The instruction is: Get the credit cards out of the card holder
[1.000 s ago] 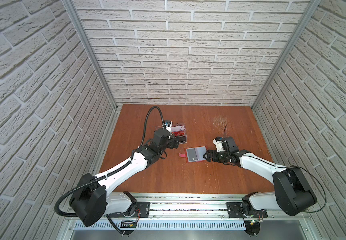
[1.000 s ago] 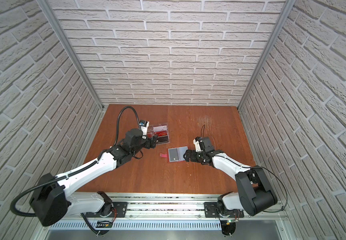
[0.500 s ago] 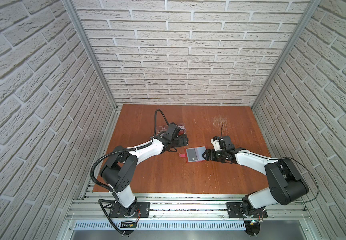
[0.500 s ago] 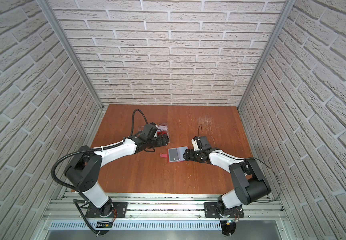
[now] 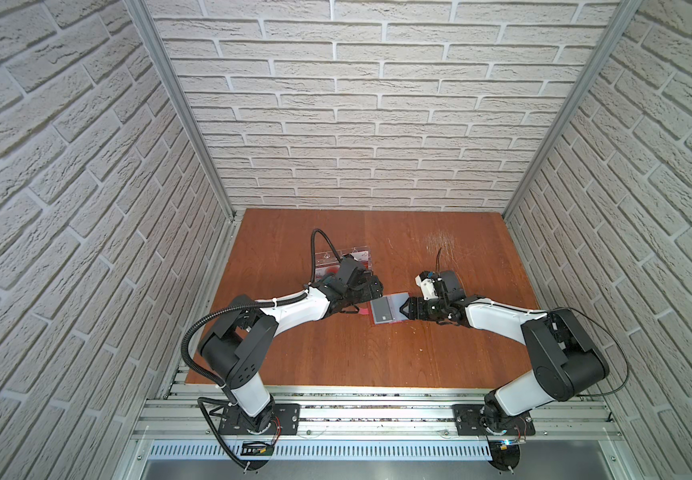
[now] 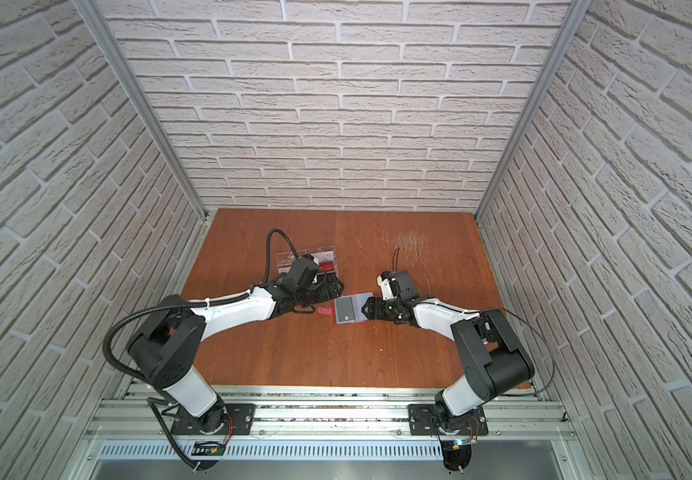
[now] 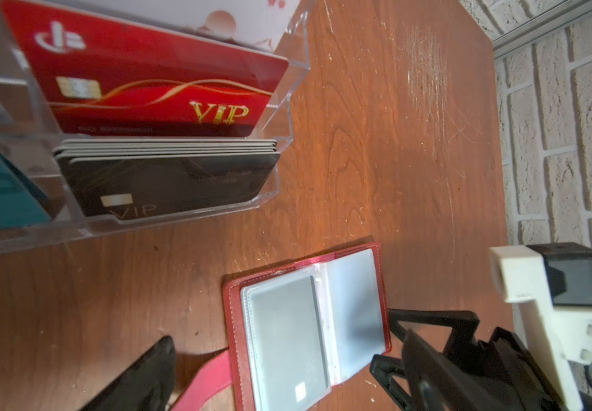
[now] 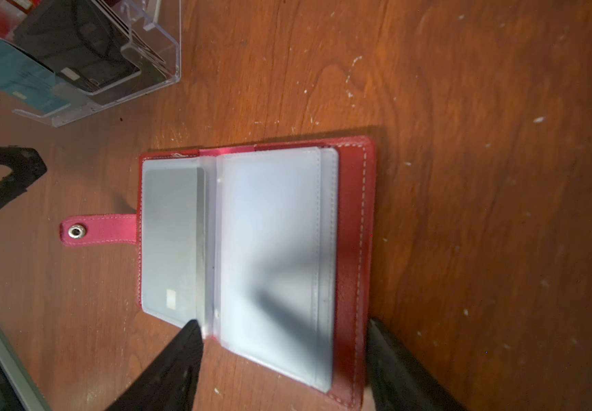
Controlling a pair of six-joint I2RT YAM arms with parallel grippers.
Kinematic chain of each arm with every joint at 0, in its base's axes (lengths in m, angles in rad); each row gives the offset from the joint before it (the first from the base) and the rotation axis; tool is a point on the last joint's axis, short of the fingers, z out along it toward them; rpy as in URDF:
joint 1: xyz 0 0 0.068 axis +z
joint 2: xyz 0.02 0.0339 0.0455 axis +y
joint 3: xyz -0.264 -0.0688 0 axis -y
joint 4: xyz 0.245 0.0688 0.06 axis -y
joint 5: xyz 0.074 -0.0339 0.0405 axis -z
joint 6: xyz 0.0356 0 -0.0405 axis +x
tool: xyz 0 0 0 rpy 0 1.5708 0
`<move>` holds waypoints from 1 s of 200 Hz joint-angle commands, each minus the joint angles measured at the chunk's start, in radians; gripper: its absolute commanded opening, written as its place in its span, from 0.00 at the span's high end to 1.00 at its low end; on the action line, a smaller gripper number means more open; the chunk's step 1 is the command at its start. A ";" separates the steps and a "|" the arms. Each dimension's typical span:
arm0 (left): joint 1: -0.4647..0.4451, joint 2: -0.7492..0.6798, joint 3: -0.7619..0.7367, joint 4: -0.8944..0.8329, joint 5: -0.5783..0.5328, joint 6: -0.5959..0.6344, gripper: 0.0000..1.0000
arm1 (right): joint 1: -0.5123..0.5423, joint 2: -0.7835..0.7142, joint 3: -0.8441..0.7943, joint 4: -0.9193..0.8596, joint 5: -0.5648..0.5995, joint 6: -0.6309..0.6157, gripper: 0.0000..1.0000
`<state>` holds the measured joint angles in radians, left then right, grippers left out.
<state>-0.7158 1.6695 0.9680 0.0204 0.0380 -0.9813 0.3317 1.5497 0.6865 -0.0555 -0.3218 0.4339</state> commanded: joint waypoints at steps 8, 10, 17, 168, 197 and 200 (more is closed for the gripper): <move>0.000 0.019 -0.012 0.026 -0.059 -0.005 0.02 | 0.016 0.014 -0.005 0.022 -0.019 -0.001 0.36; 0.001 0.019 -0.013 0.027 -0.060 -0.005 0.02 | 0.016 0.015 -0.005 0.024 -0.019 -0.001 0.36; 0.001 0.021 -0.014 0.028 -0.062 -0.006 0.02 | 0.019 0.016 -0.006 0.027 -0.021 -0.002 0.38; 0.039 0.033 -0.009 -0.002 -0.054 -0.057 0.02 | 0.109 -0.008 0.223 -0.198 0.201 -0.057 0.44; 0.043 0.041 -0.003 0.008 -0.031 -0.069 0.02 | 0.132 0.042 0.213 -0.148 0.148 -0.058 0.50; 0.044 0.042 -0.004 0.011 -0.026 -0.073 0.02 | 0.136 0.042 0.212 -0.147 0.147 -0.058 0.50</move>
<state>-0.6815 1.7161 0.9680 0.0071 -0.0021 -1.0344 0.4389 1.5753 0.9222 -0.2520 -0.1345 0.3843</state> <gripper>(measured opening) 0.982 0.511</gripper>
